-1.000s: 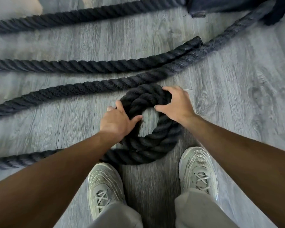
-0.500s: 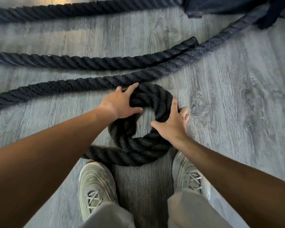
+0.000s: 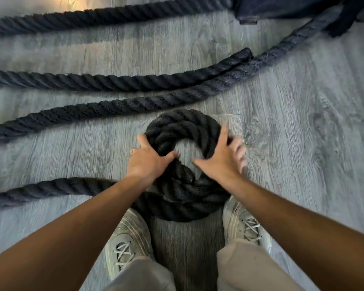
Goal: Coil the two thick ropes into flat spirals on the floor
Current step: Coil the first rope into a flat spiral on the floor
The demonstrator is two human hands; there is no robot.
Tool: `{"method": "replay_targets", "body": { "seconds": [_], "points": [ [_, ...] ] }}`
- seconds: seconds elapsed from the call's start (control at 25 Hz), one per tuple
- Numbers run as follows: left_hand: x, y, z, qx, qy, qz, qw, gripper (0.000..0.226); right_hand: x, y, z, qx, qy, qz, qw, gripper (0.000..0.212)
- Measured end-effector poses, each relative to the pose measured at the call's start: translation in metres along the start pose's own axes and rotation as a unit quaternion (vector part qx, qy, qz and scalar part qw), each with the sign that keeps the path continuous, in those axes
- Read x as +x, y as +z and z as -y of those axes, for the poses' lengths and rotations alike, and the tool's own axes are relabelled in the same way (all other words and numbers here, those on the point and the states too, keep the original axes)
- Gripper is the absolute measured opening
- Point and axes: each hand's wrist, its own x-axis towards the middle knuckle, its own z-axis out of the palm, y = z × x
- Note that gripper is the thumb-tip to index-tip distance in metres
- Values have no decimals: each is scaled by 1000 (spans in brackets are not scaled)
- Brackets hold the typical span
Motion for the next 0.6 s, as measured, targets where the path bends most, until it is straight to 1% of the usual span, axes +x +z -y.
{"method": "replay_targets", "body": {
  "seconds": [0.04,0.08,0.16,0.2,0.28,0.32,0.36,0.4,0.44,0.52,0.56,0.6],
  "points": [
    [1,-2,-1,9,-6,6,1000,107,-11,5,-8,12,39,3,999,126],
    [4,-6,-3,27,-9,4,1000,112,-14,6,-14,22,46,6,999,123],
    [18,-19,-6,71,14,-26,997,117,-6,2,-17,32,23,7,999,118],
    [27,-27,-8,76,52,-35,995,116,-2,0,-16,31,9,7,999,117],
    [42,-43,-12,83,155,-18,984,111,6,0,-12,6,-33,16,999,117],
    [48,-47,-12,96,194,-3,976,107,11,-2,-8,-2,-55,28,998,117],
    [52,-47,-11,106,209,4,972,102,22,-7,-4,-10,-80,45,996,118],
    [52,-45,-8,108,196,2,975,98,38,-14,1,-25,-108,67,991,119],
    [49,-40,-4,96,161,-4,982,95,56,-23,7,-45,-141,97,984,120],
    [30,-24,4,36,64,-11,997,93,83,-45,22,-85,-219,159,959,120],
    [17,-13,8,2,21,-6,1000,95,90,-53,27,-110,-261,174,943,118],
    [4,-3,10,-24,-4,0,1000,101,92,-57,28,-130,-289,169,933,115]
  ]
}}
